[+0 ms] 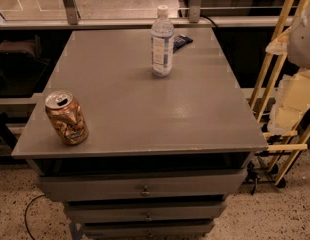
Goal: Move blue plastic bottle near orange can
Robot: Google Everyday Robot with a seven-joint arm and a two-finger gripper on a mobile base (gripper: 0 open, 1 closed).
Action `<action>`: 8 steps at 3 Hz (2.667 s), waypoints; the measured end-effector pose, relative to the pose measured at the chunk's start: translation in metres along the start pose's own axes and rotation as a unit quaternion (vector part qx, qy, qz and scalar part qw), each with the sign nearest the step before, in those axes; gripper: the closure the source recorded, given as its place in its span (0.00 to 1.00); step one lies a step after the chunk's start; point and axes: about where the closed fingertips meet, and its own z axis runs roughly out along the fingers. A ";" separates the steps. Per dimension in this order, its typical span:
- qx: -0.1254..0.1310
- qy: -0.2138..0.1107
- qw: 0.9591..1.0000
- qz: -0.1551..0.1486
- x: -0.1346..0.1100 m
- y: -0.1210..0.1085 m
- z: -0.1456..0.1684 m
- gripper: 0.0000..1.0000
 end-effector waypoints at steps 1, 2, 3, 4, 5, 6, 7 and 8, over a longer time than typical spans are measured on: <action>0.000 0.000 1.000 0.000 0.000 0.000 0.000 0.00; 0.006 -0.012 1.000 0.003 -0.002 -0.003 -0.001 0.00; 0.019 -0.054 0.998 0.030 -0.004 -0.021 0.006 0.00; 0.040 -0.110 0.990 0.075 -0.007 -0.051 0.017 0.00; 0.058 -0.162 0.978 0.122 -0.015 -0.086 0.031 0.00; 0.064 -0.171 0.975 0.128 -0.018 -0.093 0.033 0.00; 0.069 -0.187 0.970 0.141 -0.020 -0.095 0.039 0.00; 0.066 -0.230 0.957 0.167 -0.044 -0.112 0.072 0.00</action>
Offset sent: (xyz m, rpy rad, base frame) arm 0.0075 -0.0001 -0.0015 0.0495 -0.0171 -0.0047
